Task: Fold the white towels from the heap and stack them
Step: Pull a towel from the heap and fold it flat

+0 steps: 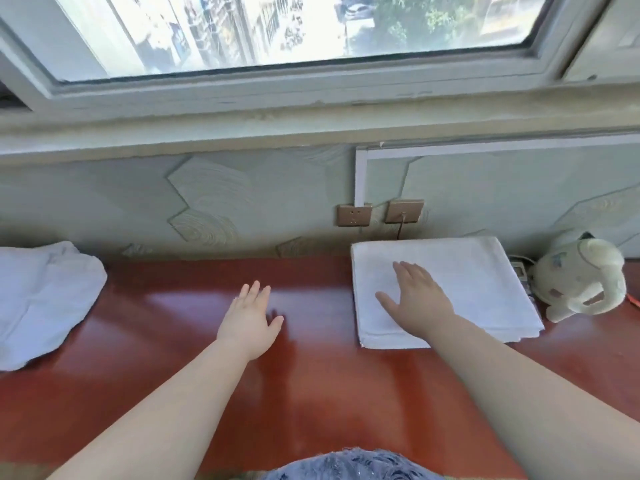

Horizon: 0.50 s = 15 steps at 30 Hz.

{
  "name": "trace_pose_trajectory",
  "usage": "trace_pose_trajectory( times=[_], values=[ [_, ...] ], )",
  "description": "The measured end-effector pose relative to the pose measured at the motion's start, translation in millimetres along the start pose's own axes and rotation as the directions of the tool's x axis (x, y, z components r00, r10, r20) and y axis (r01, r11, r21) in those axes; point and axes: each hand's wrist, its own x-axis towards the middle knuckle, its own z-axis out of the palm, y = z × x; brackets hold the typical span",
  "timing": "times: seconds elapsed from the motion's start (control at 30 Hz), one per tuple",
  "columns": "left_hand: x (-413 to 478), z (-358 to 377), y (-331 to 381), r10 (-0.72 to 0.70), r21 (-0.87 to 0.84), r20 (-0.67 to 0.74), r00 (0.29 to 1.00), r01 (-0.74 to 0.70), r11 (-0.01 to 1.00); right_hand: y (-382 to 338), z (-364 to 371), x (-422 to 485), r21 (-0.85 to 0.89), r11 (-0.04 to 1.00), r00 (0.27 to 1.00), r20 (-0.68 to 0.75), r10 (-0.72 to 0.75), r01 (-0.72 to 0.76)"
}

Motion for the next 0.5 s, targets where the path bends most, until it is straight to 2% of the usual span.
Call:
trace_pose_trajectory(
  times=[0.17,0.5],
  values=[
    [-54,-22,-113,-0.115,-0.169,-0.047,0.992,0.106,0.98,-110,6,0,-0.02,0.998,0.998,-0.005,-0.058,0.058],
    [-156,-89,-370,-0.376,-0.252,-0.139,0.916,0.335,0.908,-354,52,-5,-0.036,0.977,0.977,-0.024,-0.213,0.212]
  ],
)
